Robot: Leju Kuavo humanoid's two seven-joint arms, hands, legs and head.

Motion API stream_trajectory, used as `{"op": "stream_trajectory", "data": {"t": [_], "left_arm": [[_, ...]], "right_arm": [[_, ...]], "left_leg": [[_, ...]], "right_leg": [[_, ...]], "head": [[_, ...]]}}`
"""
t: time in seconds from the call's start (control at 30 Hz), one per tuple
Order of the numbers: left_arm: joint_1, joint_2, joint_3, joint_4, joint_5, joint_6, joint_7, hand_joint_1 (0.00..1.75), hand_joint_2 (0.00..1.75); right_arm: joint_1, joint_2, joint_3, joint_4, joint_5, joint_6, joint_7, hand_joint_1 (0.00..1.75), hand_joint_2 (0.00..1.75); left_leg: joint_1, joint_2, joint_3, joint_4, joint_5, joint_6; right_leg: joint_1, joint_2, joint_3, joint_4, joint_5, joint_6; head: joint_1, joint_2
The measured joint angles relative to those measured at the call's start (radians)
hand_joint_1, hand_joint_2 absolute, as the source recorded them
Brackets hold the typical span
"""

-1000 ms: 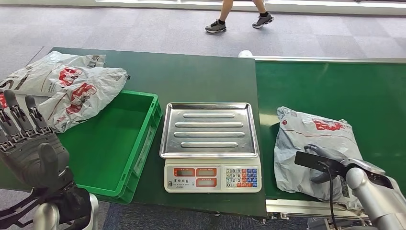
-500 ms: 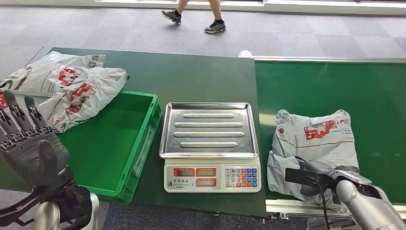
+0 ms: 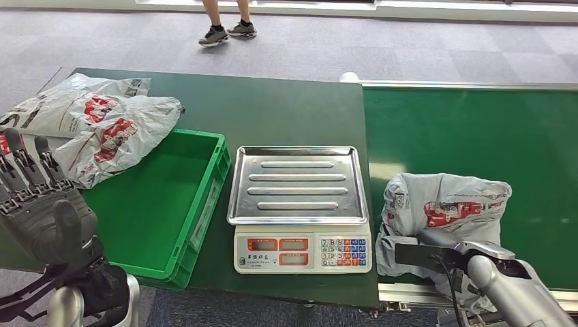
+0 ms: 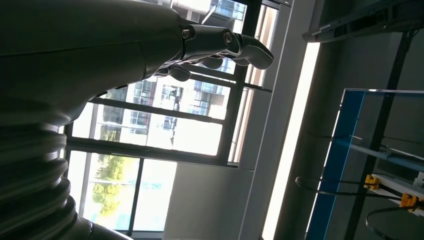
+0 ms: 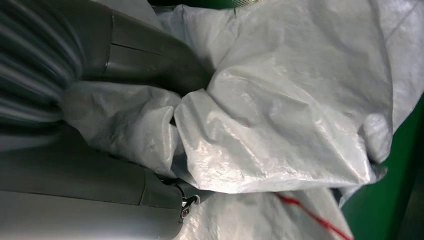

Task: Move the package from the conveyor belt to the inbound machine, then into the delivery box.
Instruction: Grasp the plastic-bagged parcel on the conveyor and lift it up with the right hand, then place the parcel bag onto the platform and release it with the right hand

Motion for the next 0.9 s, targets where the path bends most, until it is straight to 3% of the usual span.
{"op": "stream_trajectory", "data": {"t": [0.13, 0.27, 0.4, 0.5, 0.73, 0.8, 0.9], "left_arm": [[0.006, -0.001, 0.009, -0.004, -0.008, -0.023, 0.0, 0.0, 1.75], [0.032, -0.013, 0.04, -0.027, -0.026, -0.055, 0.0, 0.0, 1.75], [0.048, -0.024, 0.067, -0.046, -0.036, -0.085, -0.001, 0.0, 1.75], [0.05, -0.024, 0.073, -0.048, -0.037, -0.082, -0.001, 0.0, 1.75], [0.049, -0.023, 0.072, -0.043, -0.023, -0.079, -0.001, 0.0, 1.75], [0.047, -0.023, 0.071, -0.036, -0.016, -0.086, 0.003, 0.0, 1.75], [0.026, -0.022, 0.057, -0.009, -0.006, -0.102, 0.018, 0.0, 1.75]], "right_arm": [[-0.022, -0.013, 0.007, -0.011, 0.014, -0.074, 0.039, 1.75, 1.75], [-0.095, -0.02, -0.024, -0.045, 0.113, -0.274, 0.149, 1.75, 1.75], [-0.166, -0.001, -0.14, -0.161, 0.285, -0.412, 0.257, 1.75, 1.75], [-0.189, 0.043, -0.235, -0.299, 0.4, -0.413, 0.28, 1.75, 1.75], [-0.234, 0.15, -0.254, -0.419, 0.446, -0.35, 0.18, 1.75, 1.75], [-0.258, 0.184, -0.207, -0.405, 0.416, -0.33, 0.131, 1.75, 1.75], [-0.303, 0.267, -0.065, -0.323, 0.32, -0.278, -0.015, 1.75, 1.75]], "left_leg": [[0.0, -0.001, -0.001, 0.0, 0.0, 0.0], [-0.001, 0.001, -0.002, 0.0, 0.0, 0.0], [-0.001, 0.0, -0.002, 0.0, 0.001, 0.001], [0.0, -0.001, -0.002, 0.0, 0.001, 0.0], [0.001, 0.001, -0.001, -0.001, 0.001, 0.0], [0.001, 0.001, -0.001, -0.001, 0.001, 0.0], [0.003, 0.003, 0.0, -0.001, 0.002, -0.002]], "right_leg": [[0.0, -0.001, 0.0, 0.0, 0.0, 0.0], [-0.001, 0.002, -0.002, 0.0, 0.001, 0.0], [0.0, 0.0, -0.001, 0.0, 0.001, 0.0], [0.001, -0.001, -0.001, 0.0, 0.001, 0.0], [0.001, 0.001, -0.001, 0.0, 0.0, -0.001], [0.001, 0.002, -0.001, 0.0, 0.001, -0.001], [0.003, 0.004, -0.001, 0.001, 0.002, -0.003]], "head": [[0.0, 0.0], [0.0, 0.0], [0.0, 0.0], [0.0, 0.0], [0.0, 0.0], [0.0, 0.0], [0.0, 0.0]]}}
